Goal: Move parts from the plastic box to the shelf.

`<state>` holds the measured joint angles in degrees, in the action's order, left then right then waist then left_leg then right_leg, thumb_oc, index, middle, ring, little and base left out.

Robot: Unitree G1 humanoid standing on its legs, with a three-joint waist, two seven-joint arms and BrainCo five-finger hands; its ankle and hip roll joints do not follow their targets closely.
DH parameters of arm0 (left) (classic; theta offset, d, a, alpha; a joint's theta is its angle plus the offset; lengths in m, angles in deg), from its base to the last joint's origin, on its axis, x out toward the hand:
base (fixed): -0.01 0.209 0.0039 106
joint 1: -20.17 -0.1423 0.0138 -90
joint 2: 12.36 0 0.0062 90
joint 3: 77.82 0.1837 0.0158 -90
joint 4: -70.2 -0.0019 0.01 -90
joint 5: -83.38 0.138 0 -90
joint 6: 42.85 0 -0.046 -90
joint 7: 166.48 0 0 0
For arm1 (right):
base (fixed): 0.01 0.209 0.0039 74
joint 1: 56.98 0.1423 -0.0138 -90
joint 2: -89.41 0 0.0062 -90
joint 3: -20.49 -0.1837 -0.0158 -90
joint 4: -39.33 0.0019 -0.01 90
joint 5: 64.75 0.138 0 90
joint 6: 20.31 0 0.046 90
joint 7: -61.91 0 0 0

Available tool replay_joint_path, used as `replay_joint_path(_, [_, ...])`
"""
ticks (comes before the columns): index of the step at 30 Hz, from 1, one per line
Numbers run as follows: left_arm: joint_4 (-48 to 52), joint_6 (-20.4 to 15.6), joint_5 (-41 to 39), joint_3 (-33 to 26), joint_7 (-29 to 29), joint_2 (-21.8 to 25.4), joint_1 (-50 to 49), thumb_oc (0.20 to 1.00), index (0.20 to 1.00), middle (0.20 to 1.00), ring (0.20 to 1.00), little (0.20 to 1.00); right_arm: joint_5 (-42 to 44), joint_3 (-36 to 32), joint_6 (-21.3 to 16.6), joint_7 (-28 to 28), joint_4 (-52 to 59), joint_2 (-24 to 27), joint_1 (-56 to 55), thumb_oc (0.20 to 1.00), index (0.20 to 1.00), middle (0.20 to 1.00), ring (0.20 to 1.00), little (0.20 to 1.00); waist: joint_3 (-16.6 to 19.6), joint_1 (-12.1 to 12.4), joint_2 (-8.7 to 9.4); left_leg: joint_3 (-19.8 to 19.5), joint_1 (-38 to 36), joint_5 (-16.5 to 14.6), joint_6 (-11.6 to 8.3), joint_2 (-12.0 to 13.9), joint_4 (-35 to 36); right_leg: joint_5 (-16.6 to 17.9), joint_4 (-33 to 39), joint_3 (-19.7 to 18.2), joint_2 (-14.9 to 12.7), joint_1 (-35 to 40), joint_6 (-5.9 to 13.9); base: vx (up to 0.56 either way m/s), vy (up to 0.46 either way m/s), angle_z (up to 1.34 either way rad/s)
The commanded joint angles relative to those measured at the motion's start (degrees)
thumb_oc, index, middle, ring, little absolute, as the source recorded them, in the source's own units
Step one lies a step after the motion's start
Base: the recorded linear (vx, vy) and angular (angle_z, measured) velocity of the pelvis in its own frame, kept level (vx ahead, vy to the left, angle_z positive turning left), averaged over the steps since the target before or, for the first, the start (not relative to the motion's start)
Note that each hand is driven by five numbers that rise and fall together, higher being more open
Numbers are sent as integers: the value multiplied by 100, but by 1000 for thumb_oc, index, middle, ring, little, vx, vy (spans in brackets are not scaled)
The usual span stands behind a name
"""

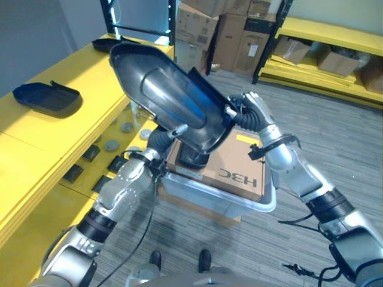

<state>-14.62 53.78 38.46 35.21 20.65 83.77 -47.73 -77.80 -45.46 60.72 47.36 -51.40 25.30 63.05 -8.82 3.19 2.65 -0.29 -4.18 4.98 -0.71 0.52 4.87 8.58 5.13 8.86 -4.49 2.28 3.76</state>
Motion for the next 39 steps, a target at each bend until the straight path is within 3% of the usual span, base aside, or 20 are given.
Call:
replay_joint_path(1, [-299, -556, -49, 23, 229, -394, 522, 485, 485, 485, 485, 485, 423, 280, -1134, 521, 975, -325, 344, 200, 200, 200, 200, 200, 249, 65, 31, -19, -249, -909, 33, 32, 13, -1131, -116, 206, -206, 631, 330, 0, 0, 0])
replay_joint_path(2, [-330, -651, -112, 1, 277, -440, 519, 200, 200, 200, 200, 200, 480, 339, -1223, 661, 1014, -407, 307, 200, 200, 200, 200, 200, 247, 69, 32, -22, -249, -913, 35, 31, 13, -1134, -117, 209, -208, 628, 330, 0, 0, 0])
replay_joint_path(6, [-391, -769, -179, -1, 228, -587, 522, 200, 200, 200, 200, 200, 671, 590, -1265, 925, 1189, -679, 179, 200, 200, 200, 200, 200, 230, 79, 34, -21, -236, -908, 39, 27, 13, -1125, -118, 212, -211, 610, 328, 0, 0, 0])
replay_joint_path(9, [-355, -1145, -204, 71, 241, -706, 521, 200, 200, 200, 200, 200, 804, 794, -1353, 1133, 1197, -938, 77, 200, 200, 200, 200, 200, 206, 96, 47, -33, -216, -914, 44, 21, 13, -1129, -122, 234, -218, 595, 324, 0, 0, 0])
replay_joint_path(15, [-259, -1236, 230, 214, 93, -797, 567, 200, 200, 200, 200, 200, 729, 1096, -1467, 1210, 1169, -1266, -59, 200, 200, 200, 200, 200, 165, 107, 43, -23, -192, -908, 44, 29, 13, -1114, -117, 228, -218, 576, 315, 0, 0, 0])
replay_joint_path(18, [-201, -1530, 762, 338, 329, -713, 615, 200, 200, 200, 200, 200, 1162, 1287, -1861, 1590, 1163, -1440, -113, 200, 200, 200, 200, 200, 138, 134, 38, -47, -174, -905, 45, 26, 13, -1119, -131, 229, -217, 561, 312, -4, -11, 1])
replay_joint_path(19, [-211, -1596, 919, 327, 382, -697, 615, 200, 200, 200, 200, 200, 1186, 1297, -1879, 1512, 1172, -1453, -129, 344, 344, 344, 344, 344, 138, 141, 38, -50, -174, -906, 45, 26, 13, -1118, -127, 229, -214, 565, 308, 0, 0, 0])
replay_joint_path(20, [-211, -1728, 1122, 306, 467, -671, 599, 200, 200, 200, 200, 200, 1269, 1289, -1899, 1354, 1182, -1456, -153, 595, 595, 595, 595, 595, 141, 149, 39, -57, -172, -903, 45, 25, 13, -1117, -119, 228, -212, 572, 302, 0, 0, 0])
replay_joint_path(21, [-248, -2066, 1340, 283, 481, -612, 572, 200, 200, 200, 200, 200, 1422, 1233, -1857, 1191, 1189, -1477, -225, 1000, 1000, 1000, 1000, 1000, 152, 157, 42, -64, -173, -902, 40, 25, 13, -1114, -113, 235, -212, 580, 301, 33, -28, 2])
replay_joint_path(24, [-180, -2600, 2150, 101, 791, -430, 434, 200, 200, 200, 200, 200, 1641, 971, -1903, 704, 1149, -1590, -562, 1000, 1000, 1000, 1000, 1000, 169, 158, 28, -81, -171, -904, 30, 25, 13, -1117, -110, 223, -208, 587, 293, 28, -16, 7])
replay_joint_path(26, [-115, -2726, 2529, -16, 985, -335, 374, 200, 200, 200, 200, 200, 1616, 834, -1928, 547, 1176, -1626, -781, 1000, 1000, 1000, 1000, 1000, 167, 139, 12, -75, -171, -904, 27, 34, 13, -1123, -112, 213, -209, 585, 289, 4, 0, 3])
replay_joint_path(27, [-34, -2879, 3074, -251, 1424, -123, 295, 200, 200, 200, 200, 200, 1679, 578, -1912, 203, 1211, -1636, -1125, 1000, 1000, 1000, 1000, 1000, 165, 77, -23, -50, -176, -906, 30, 45, 13, -1130, -119, 168, -203, 570, 287, 0, 0, 0])
replay_joint_path(30, [18, -2983, 3826, -604, 1986, 178, 128, 200, 200, 200, 200, 200, 1906, 109, -1906, 3, 1223, -1572, -1686, 1000, 1000, 1000, 1000, 1000, 182, -44, -64, 15, -170, -909, 30, 63, 13, -1144, -139, 97, -204, 526, 299, -6, 33, -3])
replay_joint_path(35, [88, -3187, 4088, -1186, 2444, 638, -228, 200, 200, 200, 200, 200, 1985, -574, -1734, -174, 1048, -1446, -2440, 1000, 1000, 1000, 1000, 1000, 171, -233, -129, 134, -154, -864, 27, 95, 13, -1141, -194, 6, -213, 444, 294, -4, 37, -14])
replay_joint_path(39, [219, -3309, 4407, -1788, 2825, 973, -788, 200, 200, 200, 200, 200, 2319, -1149, -1188, 224, 212, -1414, -3232, 1000, 1000, 1000, 1000, 1000, 154, -391, -168, 209, -153, -890, -38, 149, 13, -1233, -214, 32, -213, 468, 291, 19, 16, -6])
